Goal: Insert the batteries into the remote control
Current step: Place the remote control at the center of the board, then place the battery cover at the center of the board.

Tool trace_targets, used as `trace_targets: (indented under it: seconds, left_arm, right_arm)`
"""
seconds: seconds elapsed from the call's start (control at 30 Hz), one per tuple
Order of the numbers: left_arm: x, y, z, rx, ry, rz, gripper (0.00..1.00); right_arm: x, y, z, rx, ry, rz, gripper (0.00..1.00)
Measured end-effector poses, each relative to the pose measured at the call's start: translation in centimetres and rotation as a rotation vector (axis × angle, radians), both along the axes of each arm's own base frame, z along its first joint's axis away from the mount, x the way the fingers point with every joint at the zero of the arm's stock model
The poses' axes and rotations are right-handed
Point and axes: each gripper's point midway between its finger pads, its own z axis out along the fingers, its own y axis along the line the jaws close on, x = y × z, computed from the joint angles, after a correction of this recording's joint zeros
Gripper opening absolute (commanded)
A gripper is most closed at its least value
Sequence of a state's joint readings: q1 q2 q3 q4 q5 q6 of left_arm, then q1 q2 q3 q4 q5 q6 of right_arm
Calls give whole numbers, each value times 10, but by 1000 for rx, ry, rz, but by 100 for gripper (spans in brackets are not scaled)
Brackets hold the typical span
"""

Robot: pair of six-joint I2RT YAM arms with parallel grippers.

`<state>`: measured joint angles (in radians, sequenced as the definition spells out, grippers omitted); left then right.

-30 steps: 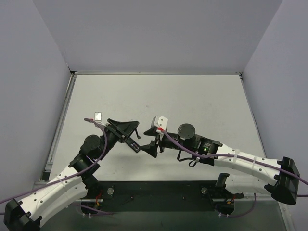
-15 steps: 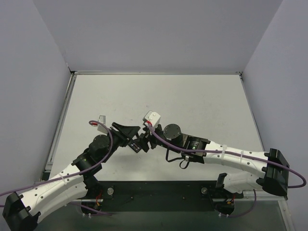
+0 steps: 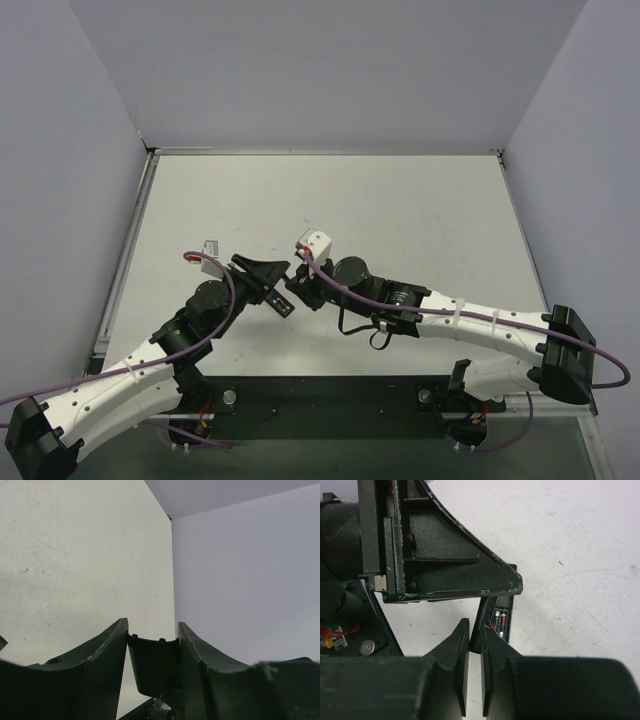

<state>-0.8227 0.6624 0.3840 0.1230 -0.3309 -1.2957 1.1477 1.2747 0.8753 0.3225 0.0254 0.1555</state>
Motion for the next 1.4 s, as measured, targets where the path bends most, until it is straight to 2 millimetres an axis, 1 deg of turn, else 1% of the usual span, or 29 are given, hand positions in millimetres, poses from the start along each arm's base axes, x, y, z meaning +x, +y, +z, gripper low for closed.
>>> trace_targets:
  seconds: [0.03, 0.1, 0.13, 0.2, 0.23, 0.33, 0.4, 0.53, 0.63, 0.67, 0.77, 0.83, 0.87, 1.0, 1.03, 1.1, 1.13, 1.2, 1.23, 1.3, 1.33, 1.4]
  left_arm:
    - [0, 0, 0, 0, 0, 1, 43]
    - [1, 1, 0, 3, -2, 4, 52]
    - [1, 1, 0, 4, -2, 5, 59]
    - [1, 2, -1, 16, -9, 11, 63]
    - [1, 4, -1, 26, -13, 14, 63]
    - [2, 12, -4, 73, -26, 38, 65]
    - [3, 21, -14, 143, -15, 58, 67]
    - [9, 39, -37, 297, 27, 91, 69]
    - [10, 54, -60, 406, 77, 99, 71]
    - [11, 59, -65, 427, 91, 107, 71]
    - [11, 71, -75, 463, 122, 115, 72]
    - [10, 76, -80, 470, 136, 118, 72]
    - [9, 78, -84, 473, 142, 117, 72]
    - [4, 85, -102, 506, 181, 106, 72]
    - [4, 87, -106, 520, 196, 103, 73]
    - [6, 92, -115, 552, 225, 98, 73]
    - [6, 94, -119, 567, 241, 91, 74]
    - [10, 99, -130, 606, 288, 79, 75]
    - [12, 102, -136, 621, 313, 73, 75]
    - [17, 109, -146, 643, 363, 59, 75]
    - [20, 112, -149, 650, 382, 54, 75]
    - [29, 117, -151, 666, 411, 40, 76]
  right_arm:
    - [0, 0, 0, 5, 11, 1, 0]
    - [2, -1, -1, 21, 41, 6, 0]
    - [2, -1, -1, 31, 59, 10, 0]
    - [5, -2, 0, 59, 108, 21, 0]
    - [10, -6, 0, 72, 133, 7, 0]
    - [33, -26, -9, 100, 206, -54, 0]
    - [46, -42, -19, 114, 272, -91, 0]
    - [62, -65, -45, 142, 429, -134, 0]
    - [66, -75, -78, 158, 591, -144, 0]
    - [66, -77, -92, 159, 647, -149, 0]
    - [58, -77, -128, 159, 817, -140, 0]
    - [53, -74, -142, 167, 896, -130, 0]
    - [51, -73, -150, 178, 941, -124, 0]
    - [51, -69, -164, 226, 1056, -118, 1]
    - [53, -70, -167, 238, 1077, -125, 6]
    - [58, -75, -171, 265, 1117, -143, 12]
    - [60, -77, -173, 273, 1132, -153, 17]
    - [65, -83, -174, 283, 1141, -175, 24]
    - [66, -86, -176, 283, 1145, -186, 31]
    - [68, -92, -181, 270, 1151, -212, 36]
    - [67, -97, -186, 247, 1151, -229, 41]
    - [64, -102, -192, 221, 1162, -248, 45]
